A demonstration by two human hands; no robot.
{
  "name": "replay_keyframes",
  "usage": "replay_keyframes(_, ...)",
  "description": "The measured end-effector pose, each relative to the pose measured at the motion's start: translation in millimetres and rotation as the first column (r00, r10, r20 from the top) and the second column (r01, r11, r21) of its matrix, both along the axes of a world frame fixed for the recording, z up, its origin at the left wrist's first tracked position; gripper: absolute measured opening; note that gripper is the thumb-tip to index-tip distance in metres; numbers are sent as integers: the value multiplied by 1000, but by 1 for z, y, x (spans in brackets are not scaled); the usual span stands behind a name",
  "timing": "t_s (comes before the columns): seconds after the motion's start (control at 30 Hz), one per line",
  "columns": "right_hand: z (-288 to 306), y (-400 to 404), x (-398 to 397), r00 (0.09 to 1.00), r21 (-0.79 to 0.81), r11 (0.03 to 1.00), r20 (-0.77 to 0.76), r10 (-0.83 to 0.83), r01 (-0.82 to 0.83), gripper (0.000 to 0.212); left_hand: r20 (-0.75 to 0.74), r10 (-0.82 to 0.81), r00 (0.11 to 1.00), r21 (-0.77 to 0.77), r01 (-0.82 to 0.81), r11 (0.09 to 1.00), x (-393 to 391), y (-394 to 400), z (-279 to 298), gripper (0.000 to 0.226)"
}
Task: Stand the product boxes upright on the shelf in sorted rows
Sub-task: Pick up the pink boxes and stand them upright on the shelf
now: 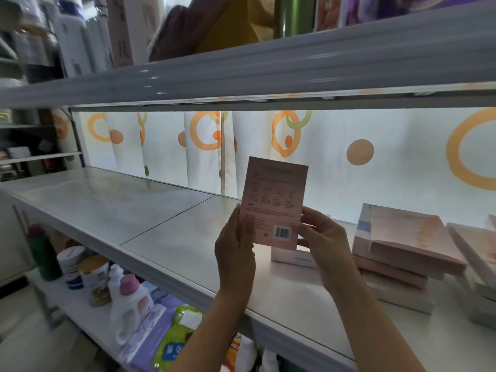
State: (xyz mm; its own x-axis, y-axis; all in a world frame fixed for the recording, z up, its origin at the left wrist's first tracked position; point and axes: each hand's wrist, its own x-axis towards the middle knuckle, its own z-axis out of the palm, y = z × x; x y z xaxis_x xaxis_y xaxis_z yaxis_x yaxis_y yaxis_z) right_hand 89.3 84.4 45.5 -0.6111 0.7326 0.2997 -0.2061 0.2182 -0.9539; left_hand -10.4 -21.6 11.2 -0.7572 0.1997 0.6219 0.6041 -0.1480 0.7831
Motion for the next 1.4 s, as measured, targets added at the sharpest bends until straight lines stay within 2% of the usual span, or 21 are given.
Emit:
replay_keyframes(0.07, -1, 1, -1, 1000, 15, 1000, -10, -9, 9, 29, -2, -1, 1000, -1, 1, 1000, -3, 1, -2, 36)
replay_keyframes(0.23, -3, 0, -5, 993, 63, 993, -79, -92, 97, 31, -20, 10, 1000, 16, -10, 1000, 4, 2, 3, 19)
replay_keyframes(0.33, -3, -4, -7, 982, 176, 968, -87, -166, 180, 29, -133, 12, 991, 8, -11, 1000, 13, 3, 4, 31)
replay_keyframes(0.4, -1, -8, -8, 986, 174, 974, -104, -129, 146, 24, -174, -15, 985, 19, 19, 1000, 14, 4, 3, 36)
replay_keyframes(0.47, 1, -13, -8, 990, 147, 988, -138, -25, 46, 24, -194, -72, 978, 51, 83, 995, 18, 4, 5, 39)
replay_keyframes(0.57, 4, -23, -7, 984, 148, 984, -133, 118, -98, 37, -235, -152, 960, 50, 168, 984, 21, 3, 5, 45)
replay_keyframes(0.7, 6, -25, -9, 977, 94, 984, -140, 163, -150, 45, -191, -196, 962, -27, 195, 980, 20, 5, 4, 41)
replay_keyframes(0.83, 6, -24, -8, 969, 38, 983, -166, 184, -180, 42, -319, -201, 926, -127, 168, 978, 21, 3, 5, 39)
replay_keyframes(0.9, 5, -24, -8, 971, -21, 983, -164, 174, -180, 52, -366, -218, 905, -200, 152, 968, 20, 4, 1, 41)
replay_keyframes(1.0, 7, -23, -6, 974, -149, 973, -173, 148, -174, 68, -505, -144, 851, -250, 16, 968, 19, 5, -5, 42)
replay_keyframes(1.07, 9, -25, -6, 968, -198, 960, -195, 161, -199, 66, -520, -102, 848, -237, -28, 971, 14, 7, -6, 41)
replay_keyframes(1.13, 7, -24, -6, 969, -162, 968, -187, 162, -194, 55, -433, -72, 899, -243, -39, 969, 13, 7, -2, 44)
replay_keyframes(1.23, 0, -23, -11, 989, -111, 988, -107, 97, -109, 46, -148, -59, 987, -233, 23, 972, 14, -2, 8, 56)
replay_keyframes(1.33, -4, -24, -16, 998, -68, 995, -24, 65, -66, 47, 113, -126, 986, -278, 154, 948, 12, -12, 11, 71)
replay_keyframes(1.4, -4, -29, -18, 999, -48, 997, -2, 54, -54, 40, 201, -172, 964, -290, 226, 930, 4, -19, 10, 66)
